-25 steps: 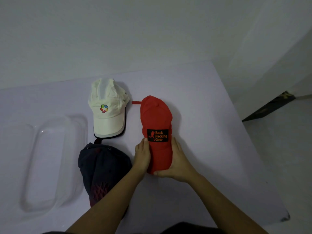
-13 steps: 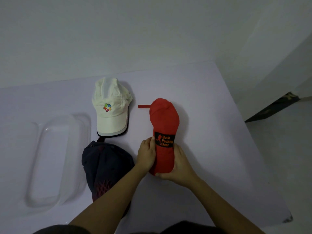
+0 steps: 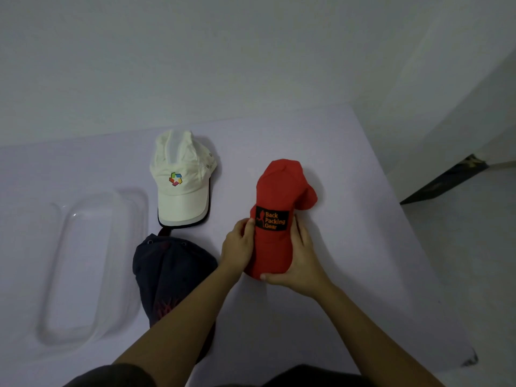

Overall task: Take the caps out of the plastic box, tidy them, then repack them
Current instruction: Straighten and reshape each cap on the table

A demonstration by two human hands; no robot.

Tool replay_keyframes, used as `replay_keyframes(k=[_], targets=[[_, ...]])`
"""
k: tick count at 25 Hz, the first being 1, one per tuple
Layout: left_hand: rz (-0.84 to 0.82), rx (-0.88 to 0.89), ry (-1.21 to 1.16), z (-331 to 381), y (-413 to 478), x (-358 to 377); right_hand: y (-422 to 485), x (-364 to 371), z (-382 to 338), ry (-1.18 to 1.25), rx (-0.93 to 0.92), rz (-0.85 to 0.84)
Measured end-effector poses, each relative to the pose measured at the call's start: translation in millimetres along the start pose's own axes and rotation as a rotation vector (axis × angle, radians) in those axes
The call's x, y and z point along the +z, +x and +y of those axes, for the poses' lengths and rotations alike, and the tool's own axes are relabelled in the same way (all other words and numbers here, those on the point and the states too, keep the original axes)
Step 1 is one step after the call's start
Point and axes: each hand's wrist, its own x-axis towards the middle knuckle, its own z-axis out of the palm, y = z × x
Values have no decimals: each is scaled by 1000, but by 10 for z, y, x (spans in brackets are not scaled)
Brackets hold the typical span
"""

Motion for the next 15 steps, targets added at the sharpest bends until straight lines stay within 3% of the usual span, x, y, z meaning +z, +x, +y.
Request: replay_keyframes(k=[4,8,15], targets=[[-3,1,-52,-87,-18,71,18,-11,157,-10,32,2],[34,-62,105,-219,-42,161,-3,9,280,-31,52,-58],[95,-10,234,-286,-150,135,-7,131,283,-70,30,-84]])
